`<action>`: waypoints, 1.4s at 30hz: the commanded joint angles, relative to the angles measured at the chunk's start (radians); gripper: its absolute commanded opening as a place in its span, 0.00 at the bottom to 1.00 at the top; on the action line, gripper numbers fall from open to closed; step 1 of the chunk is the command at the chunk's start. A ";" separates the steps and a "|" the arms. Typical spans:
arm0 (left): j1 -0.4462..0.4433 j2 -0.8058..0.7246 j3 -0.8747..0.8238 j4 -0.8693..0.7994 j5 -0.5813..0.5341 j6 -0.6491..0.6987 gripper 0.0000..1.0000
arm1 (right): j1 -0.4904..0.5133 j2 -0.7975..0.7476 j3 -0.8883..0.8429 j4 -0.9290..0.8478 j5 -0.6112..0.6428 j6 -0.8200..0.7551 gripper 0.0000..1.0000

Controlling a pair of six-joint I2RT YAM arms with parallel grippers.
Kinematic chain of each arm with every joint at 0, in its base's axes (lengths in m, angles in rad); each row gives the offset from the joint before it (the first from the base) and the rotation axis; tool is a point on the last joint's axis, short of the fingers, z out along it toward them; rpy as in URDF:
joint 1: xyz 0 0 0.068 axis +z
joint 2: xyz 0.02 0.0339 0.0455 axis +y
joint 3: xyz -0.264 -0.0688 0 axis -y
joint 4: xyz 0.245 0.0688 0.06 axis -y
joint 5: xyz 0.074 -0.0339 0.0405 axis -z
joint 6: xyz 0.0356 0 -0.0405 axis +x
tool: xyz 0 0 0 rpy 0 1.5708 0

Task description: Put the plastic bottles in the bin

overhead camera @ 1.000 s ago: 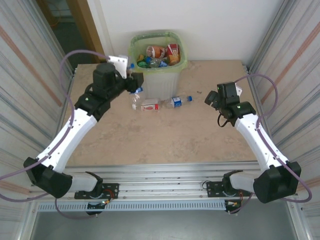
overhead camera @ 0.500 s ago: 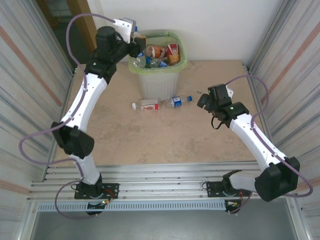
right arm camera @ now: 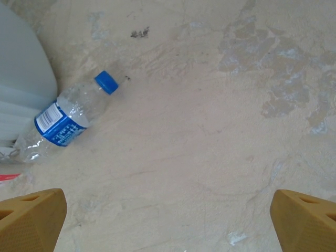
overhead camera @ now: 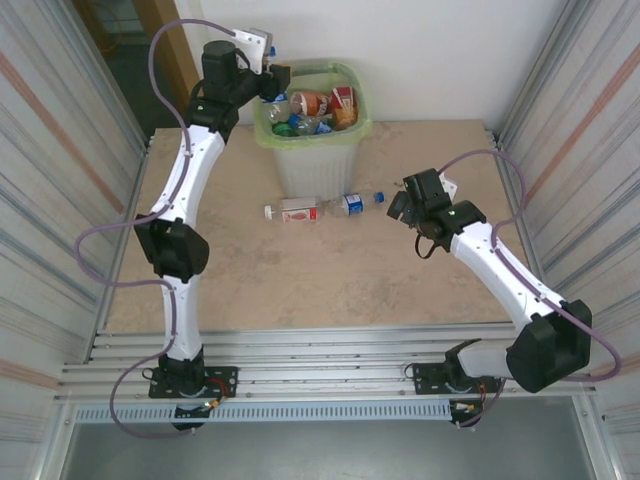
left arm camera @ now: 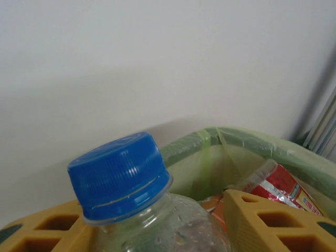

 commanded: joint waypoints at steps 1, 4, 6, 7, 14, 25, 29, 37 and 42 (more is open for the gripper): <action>-0.001 0.026 0.041 -0.017 0.023 0.016 0.46 | 0.011 0.018 0.033 -0.020 0.023 0.028 0.98; 0.000 0.043 0.042 -0.022 0.020 0.014 0.53 | 0.017 0.031 0.040 -0.019 0.020 0.027 0.98; -0.001 0.049 0.042 -0.020 0.016 0.006 0.58 | 0.018 0.042 0.044 -0.021 0.021 0.028 0.98; 0.000 0.053 0.044 -0.020 0.014 0.003 0.64 | 0.019 0.046 0.048 -0.021 0.020 0.027 0.98; 0.000 0.052 0.057 -0.015 -0.030 -0.003 0.78 | 0.022 0.068 0.070 -0.025 0.015 0.022 0.98; -0.001 -0.023 0.025 -0.011 -0.090 -0.004 0.87 | 0.022 0.077 0.073 -0.013 0.005 0.039 0.98; 0.000 -0.098 -0.044 -0.001 -0.103 -0.014 0.91 | 0.022 0.092 0.074 0.007 -0.016 0.056 0.98; 0.000 -0.236 -0.205 -0.011 -0.180 -0.024 0.96 | 0.017 0.169 0.119 0.037 -0.063 0.087 0.98; 0.000 -0.360 -0.367 -0.002 -0.216 -0.057 0.99 | 0.008 0.273 0.176 0.044 -0.094 0.103 0.98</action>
